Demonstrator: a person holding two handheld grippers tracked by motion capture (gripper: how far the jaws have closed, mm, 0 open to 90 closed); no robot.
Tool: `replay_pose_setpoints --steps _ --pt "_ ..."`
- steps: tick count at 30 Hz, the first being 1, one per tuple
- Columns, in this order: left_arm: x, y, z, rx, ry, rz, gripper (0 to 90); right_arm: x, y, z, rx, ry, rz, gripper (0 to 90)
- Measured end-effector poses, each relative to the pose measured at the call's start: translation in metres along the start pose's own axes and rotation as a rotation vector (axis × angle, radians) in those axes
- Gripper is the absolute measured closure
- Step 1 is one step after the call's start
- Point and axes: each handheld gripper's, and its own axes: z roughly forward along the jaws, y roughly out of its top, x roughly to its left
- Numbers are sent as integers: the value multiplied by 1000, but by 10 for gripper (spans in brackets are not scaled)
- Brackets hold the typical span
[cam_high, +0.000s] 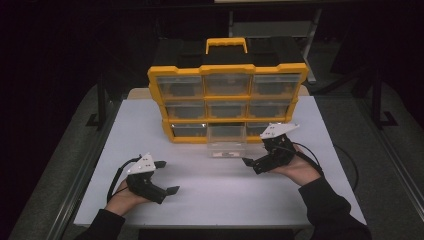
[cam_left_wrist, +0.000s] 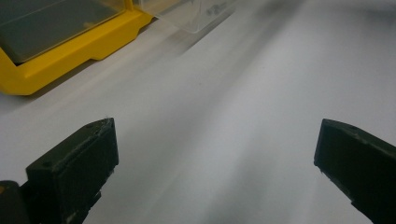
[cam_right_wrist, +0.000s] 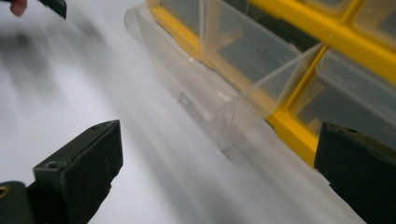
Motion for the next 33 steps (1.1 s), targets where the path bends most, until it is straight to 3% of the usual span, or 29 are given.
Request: replay_pose_setpoints --steps 14,33 --pt "-1 -1 0 4 3 -1 0 5 -38 -3 -31 -37 34 6" --pt "0 -3 -4 -1 12 3 0 16 -82 -3 -58 -23 66 7"
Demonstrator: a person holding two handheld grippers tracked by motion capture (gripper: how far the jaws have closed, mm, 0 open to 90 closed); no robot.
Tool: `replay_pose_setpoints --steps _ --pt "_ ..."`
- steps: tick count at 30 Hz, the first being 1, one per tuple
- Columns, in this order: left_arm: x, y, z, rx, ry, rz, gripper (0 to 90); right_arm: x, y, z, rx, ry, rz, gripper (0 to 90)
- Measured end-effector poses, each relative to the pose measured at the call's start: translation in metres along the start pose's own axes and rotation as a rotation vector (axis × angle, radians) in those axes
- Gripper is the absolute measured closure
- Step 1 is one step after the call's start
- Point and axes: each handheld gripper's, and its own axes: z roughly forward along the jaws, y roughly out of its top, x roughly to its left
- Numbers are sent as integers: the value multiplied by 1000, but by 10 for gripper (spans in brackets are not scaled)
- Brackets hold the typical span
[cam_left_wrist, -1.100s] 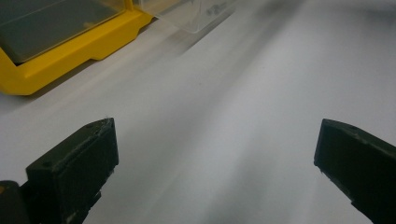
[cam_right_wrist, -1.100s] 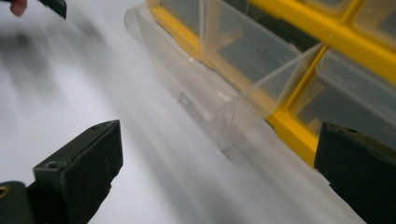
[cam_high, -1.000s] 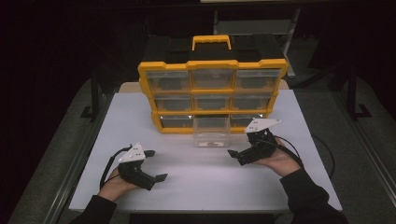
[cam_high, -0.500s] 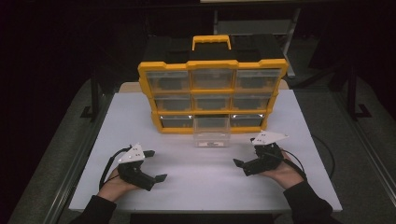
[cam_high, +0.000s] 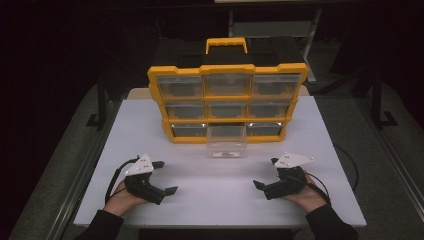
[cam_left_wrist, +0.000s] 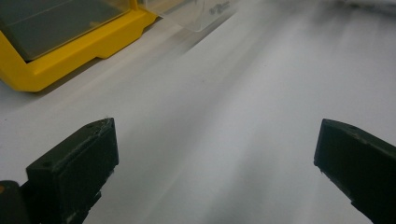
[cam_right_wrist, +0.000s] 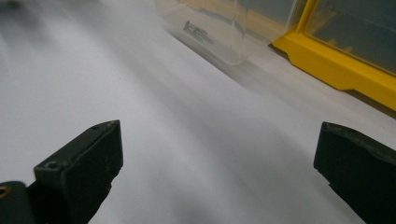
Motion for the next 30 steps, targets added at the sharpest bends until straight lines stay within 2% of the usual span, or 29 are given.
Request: replay_pose_setpoints --steps 13,30 --pt "-1 -3 -1 2 3 -4 0 -1 -12 -7 -21 -28 13 8" --pt "-4 -6 2 17 3 -5 0 -3 -13 -10 -32 -33 7 7"
